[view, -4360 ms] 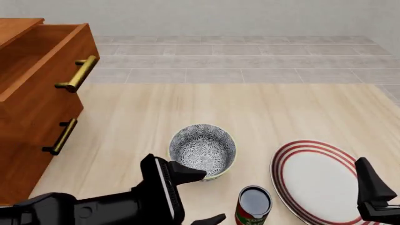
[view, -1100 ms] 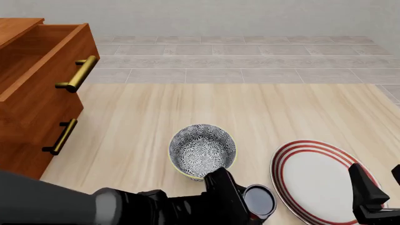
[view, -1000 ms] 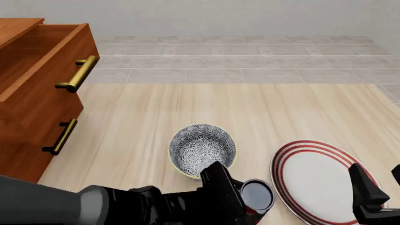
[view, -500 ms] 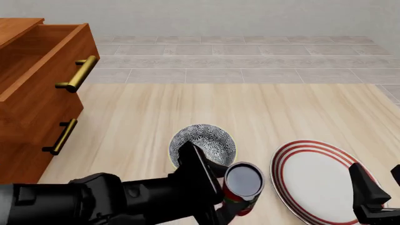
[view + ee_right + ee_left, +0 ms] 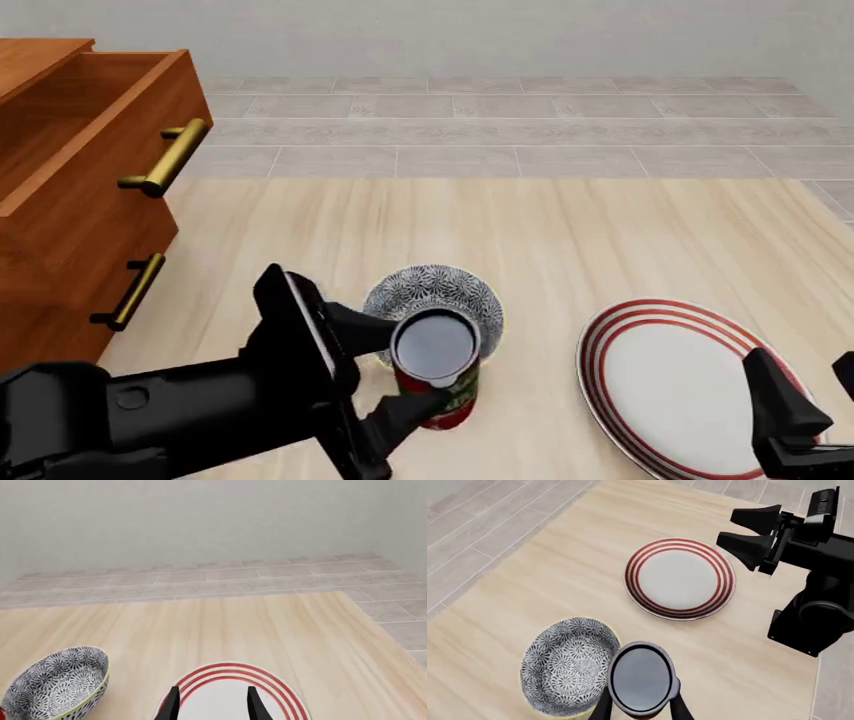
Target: Put the ketchup in the top drawer of the cabinet.
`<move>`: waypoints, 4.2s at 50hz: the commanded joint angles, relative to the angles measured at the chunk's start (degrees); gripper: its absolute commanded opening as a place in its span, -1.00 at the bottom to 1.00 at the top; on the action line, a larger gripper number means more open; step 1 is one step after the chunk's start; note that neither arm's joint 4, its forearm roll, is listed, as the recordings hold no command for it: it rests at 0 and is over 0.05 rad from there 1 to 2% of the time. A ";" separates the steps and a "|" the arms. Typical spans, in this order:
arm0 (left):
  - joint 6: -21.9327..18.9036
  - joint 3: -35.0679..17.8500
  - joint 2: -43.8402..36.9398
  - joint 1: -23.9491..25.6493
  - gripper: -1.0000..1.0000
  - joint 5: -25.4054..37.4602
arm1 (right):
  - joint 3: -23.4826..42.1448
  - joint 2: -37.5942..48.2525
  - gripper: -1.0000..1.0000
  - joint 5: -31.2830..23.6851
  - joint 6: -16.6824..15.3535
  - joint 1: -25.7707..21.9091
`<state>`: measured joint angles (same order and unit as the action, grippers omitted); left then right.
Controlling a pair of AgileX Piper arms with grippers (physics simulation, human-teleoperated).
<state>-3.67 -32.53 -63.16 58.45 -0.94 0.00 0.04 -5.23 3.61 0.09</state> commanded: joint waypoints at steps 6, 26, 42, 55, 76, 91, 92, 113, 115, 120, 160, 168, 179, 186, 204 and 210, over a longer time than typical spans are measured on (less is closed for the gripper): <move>-1.95 1.03 13.07 -4.92 -1.00 9.91 | 0.00 0.01 1.00 0.01 -0.87 -0.36; -0.93 -1.98 32.63 -14.01 -1.00 29.21 | 0.00 13.58 1.00 13.58 -1.37 -1.61; -1.38 -8.43 39.25 -23.33 -1.00 40.60 | 0.00 18.84 1.00 18.14 -2.36 -2.13; -1.59 -11.66 41.02 -25.99 -1.00 43.99 | 0.00 29.94 1.00 29.02 -2.92 -2.36; -2.70 -13.68 43.78 -28.85 -1.00 46.99 | 0.00 37.68 1.00 37.74 -7.84 -3.83; -3.01 -10.33 46.52 -27.53 -1.00 45.24 | 0.00 40.69 1.00 40.49 -7.84 -3.91; -3.01 -10.16 46.69 -27.51 -1.00 45.32 | 0.00 41.18 1.00 40.96 -7.90 -3.90; -6.17 -22.62 37.97 -29.84 -1.00 49.01 | 0.00 44.77 1.00 44.37 -7.53 -4.01; -6.10 -23.39 36.80 -29.89 -1.00 48.96 | 0.00 44.45 1.00 44.08 -7.54 -3.99; -6.85 -26.20 34.27 -30.10 -1.00 49.52 | 0.00 42.62 1.00 42.23 -7.44 -3.78; -9.61 -43.31 17.44 -38.89 -1.00 49.44 | 0.00 50.71 1.00 49.90 -6.85 -4.01; -9.70 -43.69 16.01 -42.62 -1.00 48.30 | 0.00 52.13 1.00 51.23 -6.78 -4.04; -10.69 -42.85 15.35 -47.08 -1.00 47.31 | 0.00 55.13 1.00 54.19 -6.69 -4.10; -11.10 -42.28 14.52 -50.06 -1.00 46.10 | 0.00 55.28 1.00 54.52 -6.44 -4.07; -11.10 -38.35 13.34 -56.71 -1.00 45.13 | 0.00 63.27 1.00 62.62 -5.77 -3.98; -12.74 -37.54 14.13 -58.62 -1.00 45.27 | 0.00 63.07 1.00 62.59 -5.66 -3.75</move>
<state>-15.06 -71.65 -48.48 0.87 43.04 0.00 62.02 56.41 -3.92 -4.10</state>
